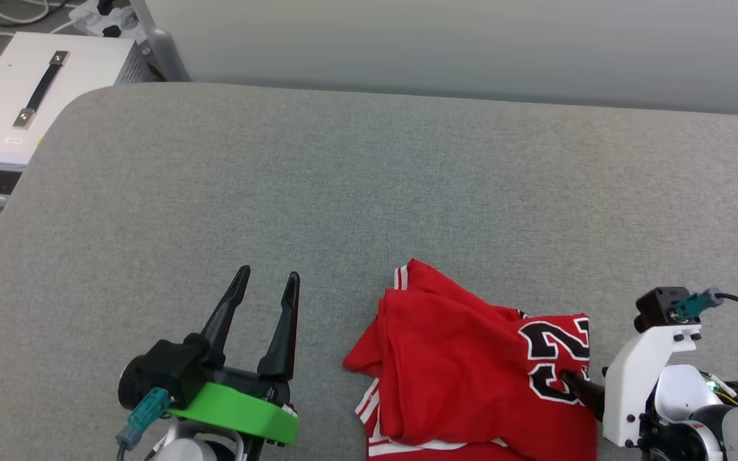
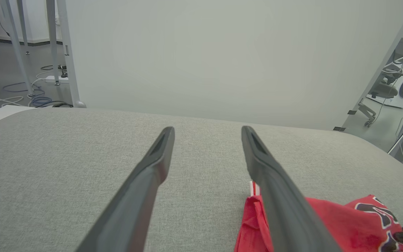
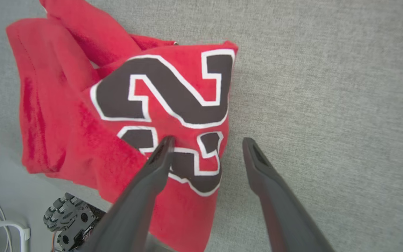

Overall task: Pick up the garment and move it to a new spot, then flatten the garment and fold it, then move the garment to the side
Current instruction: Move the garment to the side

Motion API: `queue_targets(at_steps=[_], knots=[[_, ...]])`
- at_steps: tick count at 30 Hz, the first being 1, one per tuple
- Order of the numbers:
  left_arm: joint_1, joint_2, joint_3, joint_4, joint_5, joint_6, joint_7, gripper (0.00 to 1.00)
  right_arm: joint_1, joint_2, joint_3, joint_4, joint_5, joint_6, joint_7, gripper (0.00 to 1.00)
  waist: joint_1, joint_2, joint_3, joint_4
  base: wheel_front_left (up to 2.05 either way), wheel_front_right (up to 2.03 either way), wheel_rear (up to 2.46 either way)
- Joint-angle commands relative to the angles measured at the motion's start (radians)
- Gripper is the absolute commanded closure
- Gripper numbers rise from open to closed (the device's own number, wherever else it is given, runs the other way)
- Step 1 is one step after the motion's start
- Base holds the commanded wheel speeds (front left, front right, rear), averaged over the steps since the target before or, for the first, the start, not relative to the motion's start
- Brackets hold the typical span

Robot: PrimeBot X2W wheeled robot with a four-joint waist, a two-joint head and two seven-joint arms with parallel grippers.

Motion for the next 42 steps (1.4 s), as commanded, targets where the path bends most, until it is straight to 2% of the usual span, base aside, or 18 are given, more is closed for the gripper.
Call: queue_targets(at_steps=[1,10,17,18,19,26,27,32,36,42], knots=[[-0.023,0.000,-0.003,-0.003,0.003,-0.003,-0.006,0.00,-0.020,0.009,0.000,0.013,-0.017,-0.001,0.011,0.00,0.0000,-0.0001,0.035,0.032,0.00,0.00,0.00],[-0.057,-0.002,-0.004,0.000,0.003,-0.003,-0.006,0.00,-0.050,0.035,0.029,0.129,-0.058,-0.001,0.023,0.00,0.0000,-0.0001,0.077,0.068,0.00,0.00,0.00],[-0.069,-0.007,-0.014,0.002,0.009,-0.003,-0.006,0.00,-0.056,0.021,0.085,0.230,-0.081,-0.001,0.009,0.00,0.0000,-0.0001,0.090,0.077,0.00,0.00,0.00],[-0.070,-0.007,-0.016,0.004,0.009,-0.003,-0.006,0.00,-0.058,0.014,0.095,0.242,-0.079,-0.001,0.003,0.84,0.0000,-0.0001,0.089,0.078,0.00,0.00,0.00],[-0.071,-0.007,-0.017,0.005,0.010,-0.003,-0.006,0.00,-0.059,0.008,0.103,0.251,-0.079,-0.001,-0.002,1.00,0.0000,-0.0001,0.088,0.078,0.00,0.00,0.00],[-0.060,-0.003,-0.011,0.007,0.012,-0.003,-0.006,0.00,-0.084,-0.057,0.168,0.262,-0.077,-0.001,-0.069,1.00,0.0000,-0.0001,0.058,0.057,0.00,0.00,0.00],[-0.052,-0.001,-0.010,0.005,0.012,-0.003,-0.006,0.00,-0.098,-0.095,0.196,0.246,-0.089,-0.001,-0.096,1.00,0.0000,-0.0001,0.045,0.037,0.00,0.00,0.00],[-0.046,0.007,-0.015,0.001,0.039,-0.003,-0.006,0.00,-0.133,-0.187,0.268,0.181,-0.104,-0.001,-0.133,1.00,0.0000,-0.0001,0.044,-0.024,0.00,0.00,0.00],[-0.055,0.009,-0.027,-0.014,0.040,-0.003,-0.006,0.00,-0.189,-0.318,0.363,0.109,-0.123,-0.001,-0.123,1.00,0.0000,-0.0001,0.070,-0.097,0.00,0.00,0.00],[-0.103,0.023,-0.044,-0.042,0.060,-0.003,-0.006,0.00,-0.310,-0.566,0.476,0.045,-0.112,-0.001,-0.129,1.00,0.0000,-0.0001,0.157,-0.217,0.00,0.00,0.00]])
